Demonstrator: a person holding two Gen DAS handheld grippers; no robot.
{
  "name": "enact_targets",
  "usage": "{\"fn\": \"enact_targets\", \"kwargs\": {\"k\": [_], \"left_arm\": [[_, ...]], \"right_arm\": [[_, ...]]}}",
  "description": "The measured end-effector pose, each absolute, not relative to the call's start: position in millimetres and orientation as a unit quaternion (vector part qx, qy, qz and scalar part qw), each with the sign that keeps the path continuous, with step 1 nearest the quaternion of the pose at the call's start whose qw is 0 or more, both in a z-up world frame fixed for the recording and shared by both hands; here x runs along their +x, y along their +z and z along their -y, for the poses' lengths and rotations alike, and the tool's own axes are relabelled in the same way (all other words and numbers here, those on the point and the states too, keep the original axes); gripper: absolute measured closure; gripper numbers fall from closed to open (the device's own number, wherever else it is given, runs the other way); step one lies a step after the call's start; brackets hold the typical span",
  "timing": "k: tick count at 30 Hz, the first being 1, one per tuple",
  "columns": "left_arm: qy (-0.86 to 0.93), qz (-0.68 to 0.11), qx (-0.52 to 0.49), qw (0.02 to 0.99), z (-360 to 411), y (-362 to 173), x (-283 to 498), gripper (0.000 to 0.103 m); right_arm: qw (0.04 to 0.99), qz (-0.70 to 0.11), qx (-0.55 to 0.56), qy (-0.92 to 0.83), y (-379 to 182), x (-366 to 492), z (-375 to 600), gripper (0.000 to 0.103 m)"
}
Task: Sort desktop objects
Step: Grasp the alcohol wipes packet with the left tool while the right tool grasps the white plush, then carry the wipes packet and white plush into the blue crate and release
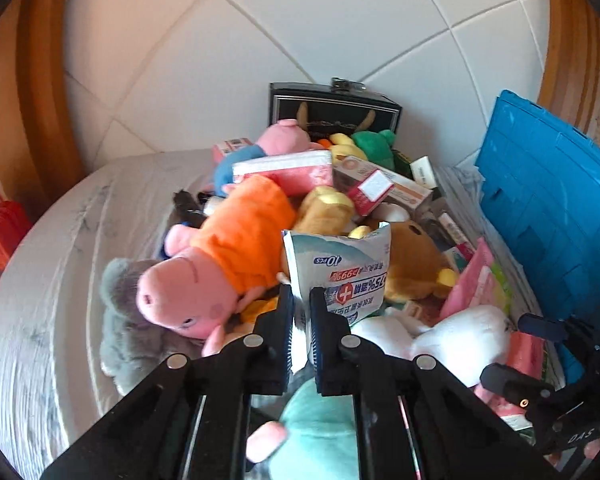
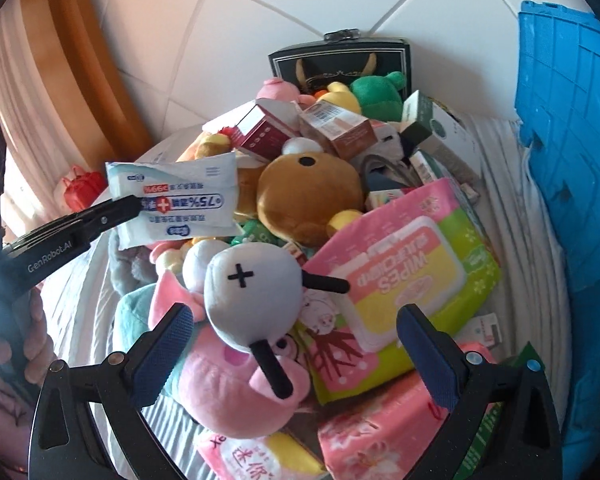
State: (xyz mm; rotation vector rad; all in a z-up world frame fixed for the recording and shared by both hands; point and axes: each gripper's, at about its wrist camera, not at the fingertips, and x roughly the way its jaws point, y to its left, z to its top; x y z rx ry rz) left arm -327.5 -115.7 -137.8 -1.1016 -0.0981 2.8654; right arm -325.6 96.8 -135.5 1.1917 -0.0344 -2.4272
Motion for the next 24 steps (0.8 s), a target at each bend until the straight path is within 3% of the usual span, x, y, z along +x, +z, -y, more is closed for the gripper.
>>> {"fn": "enact_targets", "kwargs": {"k": [7,8,11,24], "left_arm": [[0.932,0.026,-0.363,0.012,128,-144,-317,0.097],[0.932,0.027,-0.361,0.016,127,-143,-316,0.097],[0.936,0.023,-0.350,0.021,123,-137,-313,0.097],[0.955,0.008,-0.295,0.028,103,-91,-272,0.097]], "right_arm": [[0.228,0.001,0.442,-0.867,-136,-340,-74,0.000],[0.227,-0.001,0.444,-0.867,-137,-342,-73,0.005],[0.221,-0.013,0.446,-0.867,-136,-343,-70,0.050],[0.198,-0.019,0.349,-0.916,-65,-308,-92,0.052]]}}
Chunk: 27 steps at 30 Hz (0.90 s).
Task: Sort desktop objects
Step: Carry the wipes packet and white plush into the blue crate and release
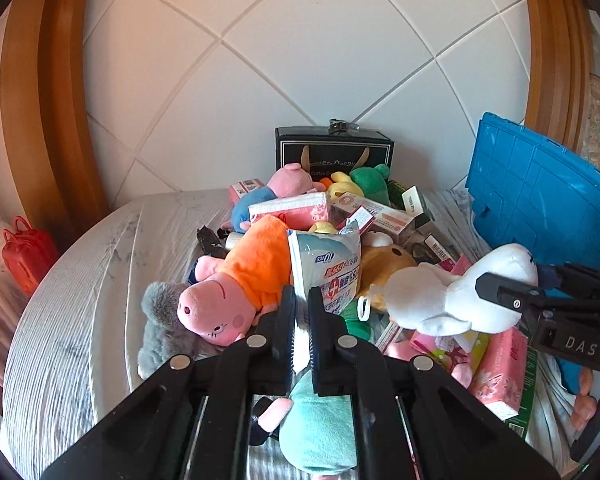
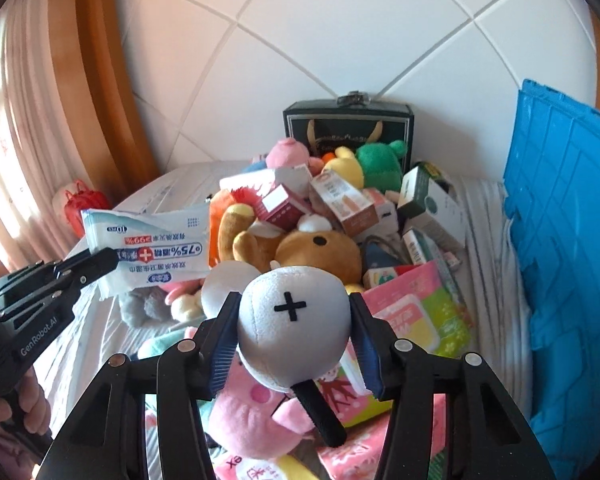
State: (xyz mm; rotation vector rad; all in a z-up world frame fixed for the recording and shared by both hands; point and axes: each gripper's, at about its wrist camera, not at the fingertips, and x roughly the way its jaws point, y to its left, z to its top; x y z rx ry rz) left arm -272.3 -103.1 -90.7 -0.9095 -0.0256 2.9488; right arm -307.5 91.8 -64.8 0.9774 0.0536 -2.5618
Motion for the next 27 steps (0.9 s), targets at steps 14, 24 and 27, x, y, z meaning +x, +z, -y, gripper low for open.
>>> {"fn": "enact_targets", "kwargs": {"k": [14,24,27], "left_arm": [[0.977,-0.006,-0.190,0.097,14,0,-233,0.097],[0.974,-0.007,-0.123,0.188,-105,61,-220,0.097],[0.970,-0.013,-0.114,0.214,-147,74,-218,0.097]], "right_arm": [[0.100,-0.015,0.200,-0.975,57,-243,-173,0.052],[-0.025,-0.006,0.120,-0.992,123,-198,-292,0.052],[-0.071,-0.007,0.116,-0.991,130,-189,-334,0.052]]}}
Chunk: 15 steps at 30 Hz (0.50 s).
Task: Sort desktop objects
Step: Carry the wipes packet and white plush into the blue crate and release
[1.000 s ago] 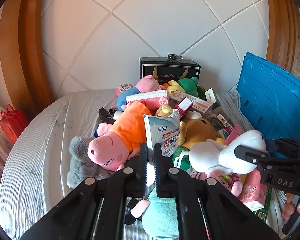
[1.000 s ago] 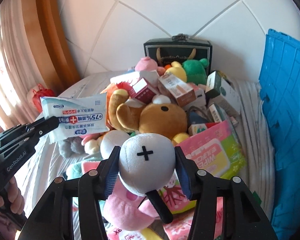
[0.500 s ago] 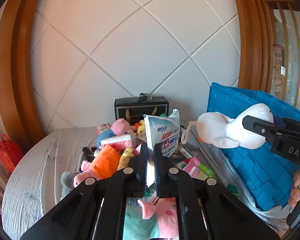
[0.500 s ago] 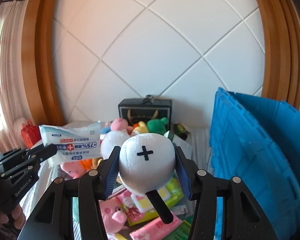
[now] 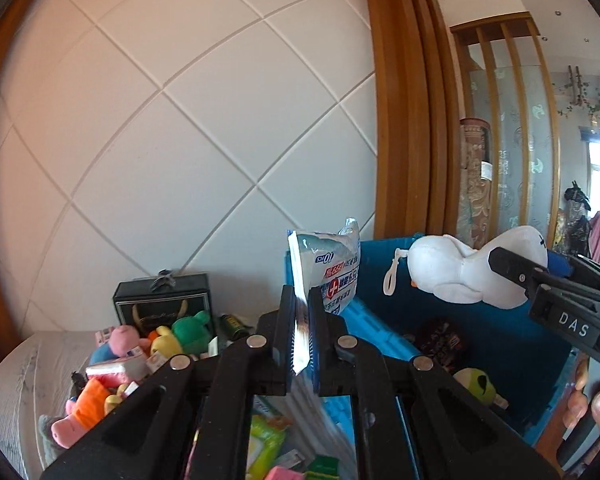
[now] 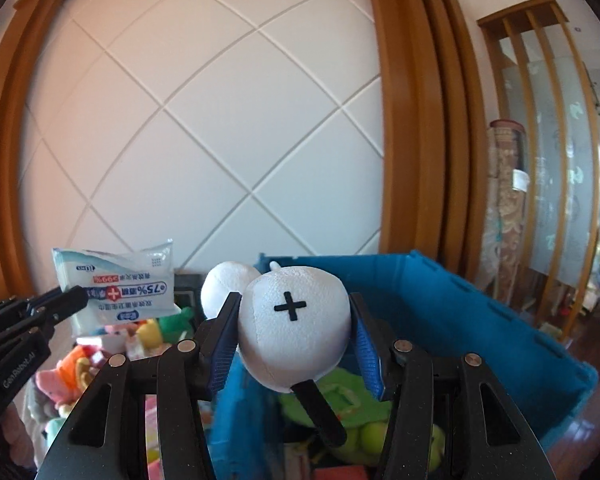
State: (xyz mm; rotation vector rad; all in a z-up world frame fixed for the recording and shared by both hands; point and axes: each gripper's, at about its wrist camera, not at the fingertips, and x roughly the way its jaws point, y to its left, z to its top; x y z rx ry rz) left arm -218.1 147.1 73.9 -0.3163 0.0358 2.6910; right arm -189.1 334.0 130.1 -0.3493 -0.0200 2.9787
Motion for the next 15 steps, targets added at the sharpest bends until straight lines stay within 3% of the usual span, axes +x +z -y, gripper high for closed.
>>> {"fn": "enact_targets", "kwargs": {"k": [8,15], "left_arm": [[0.941,-0.061,-0.179,0.282,-260,80,-217,0.097],[0.880,-0.091,-0.315,0.344,-346,72,-239,0.097]], "right_arm": [[0.165,-0.003,-0.151,0.975,112,-188,-425,0.052],[0.203,0.019,-0.225,0.953,101,-219,-481,0.052]]}}
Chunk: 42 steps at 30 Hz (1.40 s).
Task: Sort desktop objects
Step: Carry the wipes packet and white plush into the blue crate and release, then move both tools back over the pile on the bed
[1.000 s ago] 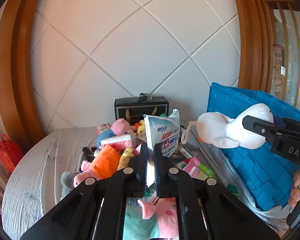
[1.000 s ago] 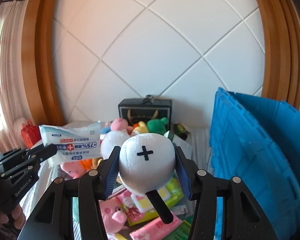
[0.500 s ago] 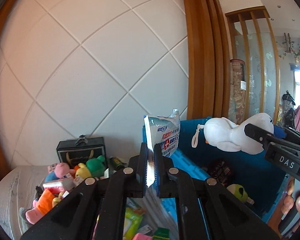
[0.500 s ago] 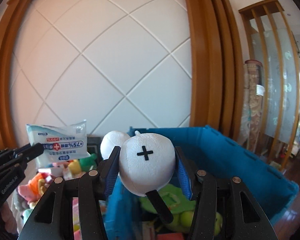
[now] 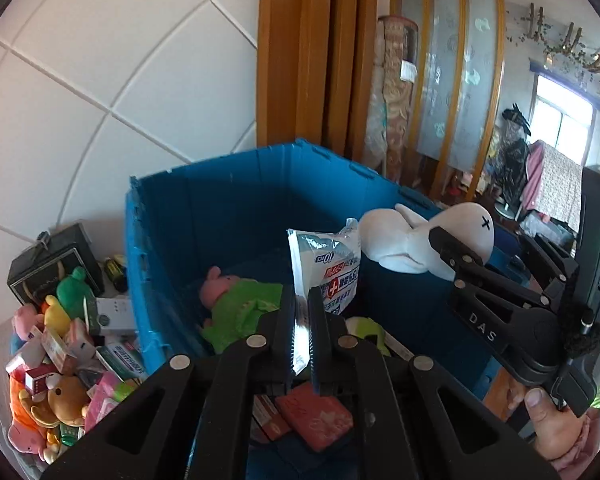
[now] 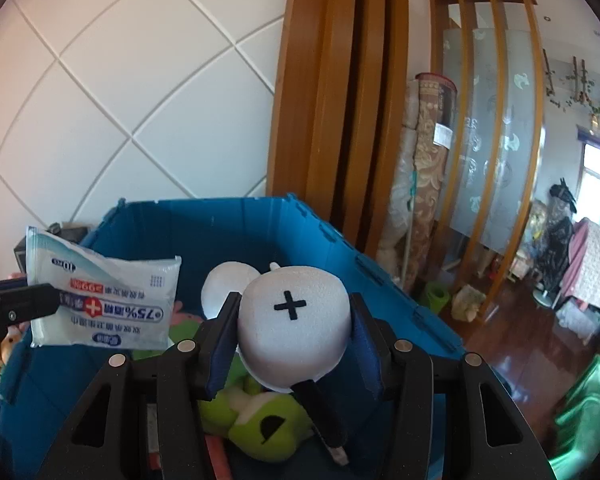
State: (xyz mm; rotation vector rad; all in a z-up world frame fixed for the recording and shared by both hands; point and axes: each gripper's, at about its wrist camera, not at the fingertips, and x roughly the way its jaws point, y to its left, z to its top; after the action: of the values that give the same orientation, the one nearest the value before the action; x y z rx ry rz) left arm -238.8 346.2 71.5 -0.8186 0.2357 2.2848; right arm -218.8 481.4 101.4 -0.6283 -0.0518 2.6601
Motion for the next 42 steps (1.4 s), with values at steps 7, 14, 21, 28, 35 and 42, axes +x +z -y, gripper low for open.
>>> {"fn": "enact_targets", "kwargs": {"k": [7,14,21,28,35,42], "left_arm": [[0.848,-0.136,-0.392,0.332,-390,39,-257,0.097],[0.831,-0.169,-0.423,0.320,-398,21,-257,0.097],[0.830,-0.186,-0.424,0.311,-400,14,-257,0.071],[0.847,-0.187,-0.388,0.312,-394,21,-253,0.048],[0.855,-0.117,-0.365,0.351,-367,42,-252,0.048],[0.900,-0.045,-0.288,0.323,-291,73,-226,0.039]], "right_arm": [[0.209,0.042,-0.295,0.932,79,-248,-510,0.052],[0.232,0.068,-0.350,0.905,63,-266,-513,0.052],[0.262,0.089,-0.360,0.891,56,-269,-511,0.044],[0.293,0.073,-0.324,0.897,61,-261,-513,0.016],[0.312,0.055,-0.285,0.905,68,-253,-517,0.003],[0.275,0.036,-0.261,0.924,73,-239,-516,0.000]]}}
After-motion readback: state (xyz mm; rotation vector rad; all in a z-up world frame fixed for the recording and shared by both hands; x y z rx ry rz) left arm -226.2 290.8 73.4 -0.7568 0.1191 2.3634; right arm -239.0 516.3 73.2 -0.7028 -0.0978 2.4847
